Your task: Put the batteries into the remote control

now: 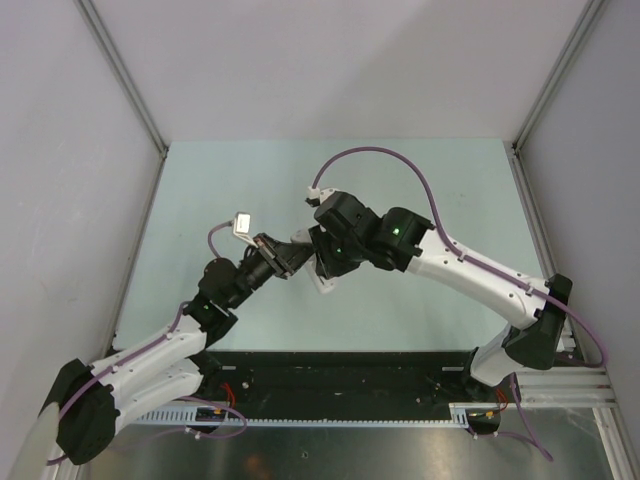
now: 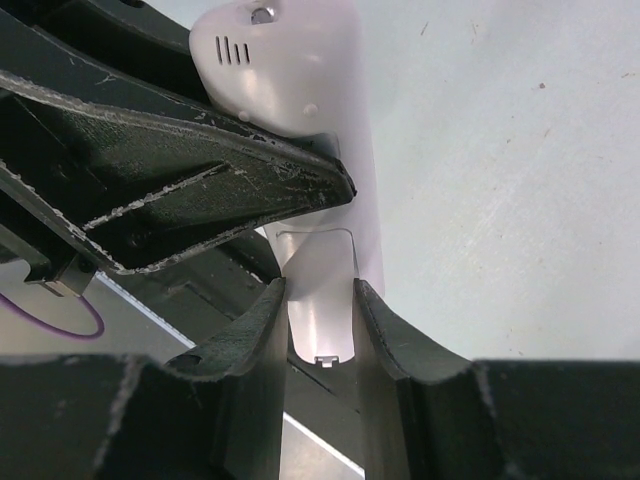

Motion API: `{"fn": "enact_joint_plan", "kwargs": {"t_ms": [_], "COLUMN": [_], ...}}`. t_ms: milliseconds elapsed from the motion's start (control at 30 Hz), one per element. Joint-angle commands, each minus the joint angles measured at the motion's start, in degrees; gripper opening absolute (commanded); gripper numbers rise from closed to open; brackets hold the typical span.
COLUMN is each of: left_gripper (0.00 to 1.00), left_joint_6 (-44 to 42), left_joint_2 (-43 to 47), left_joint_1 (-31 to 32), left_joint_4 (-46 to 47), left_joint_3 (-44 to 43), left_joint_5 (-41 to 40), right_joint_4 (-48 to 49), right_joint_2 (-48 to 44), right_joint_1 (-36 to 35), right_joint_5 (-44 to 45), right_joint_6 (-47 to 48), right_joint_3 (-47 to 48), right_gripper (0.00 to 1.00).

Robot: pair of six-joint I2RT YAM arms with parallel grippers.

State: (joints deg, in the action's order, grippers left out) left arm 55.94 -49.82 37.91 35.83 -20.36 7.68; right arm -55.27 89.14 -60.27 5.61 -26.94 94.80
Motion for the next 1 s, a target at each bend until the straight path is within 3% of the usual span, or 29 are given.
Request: {"fn": "enact_joint_plan", "kwargs": {"t_ms": [0,367,700,767,800,833,900,967], "left_gripper": [0.0,0.0,0.0,0.0,0.0,0.0,0.0,0.0], "left_joint_6": [-0.7,-0.3,2.0,2.7,2.8,2.8,2.8,2.6], "left_joint_2": [0.9,1.4,-1.0,-1.6,-2.0,-2.5,-2.5,-2.2], "left_joint_1": [0.7,1.6,1.4,1.3,1.3,1.3,1.2,1.2], "left_joint_4": [3.1,3.1,3.0,3.0,2.9,2.9,2.7,2.6], "left_joint_3": [0.1,0.0,1.1,0.8,0.8,0.7,0.7,0.8], "left_joint_5": [0.4,0.7,-4.3,-5.3,-5.5,-5.6,-5.9,-6.4], "right_joint_4": [0.3,0.5,2.3,3.1,3.1,3.1,2.3,0.6], "right_joint_2": [0.8,1.3,-2.1,-3.8,-5.7,-7.0,-9.2,-13.0], "right_joint_1": [0.3,0.3,2.2,2.4,2.6,2.5,2.6,2.6], "right_joint_5": [0.9,1.0,3.3,3.8,4.8,5.5,7.7,9.2], "right_joint_6": [0.7,0.8,0.2,0.2,0.1,0.0,-0.9,-2.0], "right_joint_3": [2.8,2.8,2.7,2.9,3.0,2.9,1.2,-1.6], "right_gripper": [0.0,0.0,0.0,0.13,0.26,0.32,0.42,0.46]}}
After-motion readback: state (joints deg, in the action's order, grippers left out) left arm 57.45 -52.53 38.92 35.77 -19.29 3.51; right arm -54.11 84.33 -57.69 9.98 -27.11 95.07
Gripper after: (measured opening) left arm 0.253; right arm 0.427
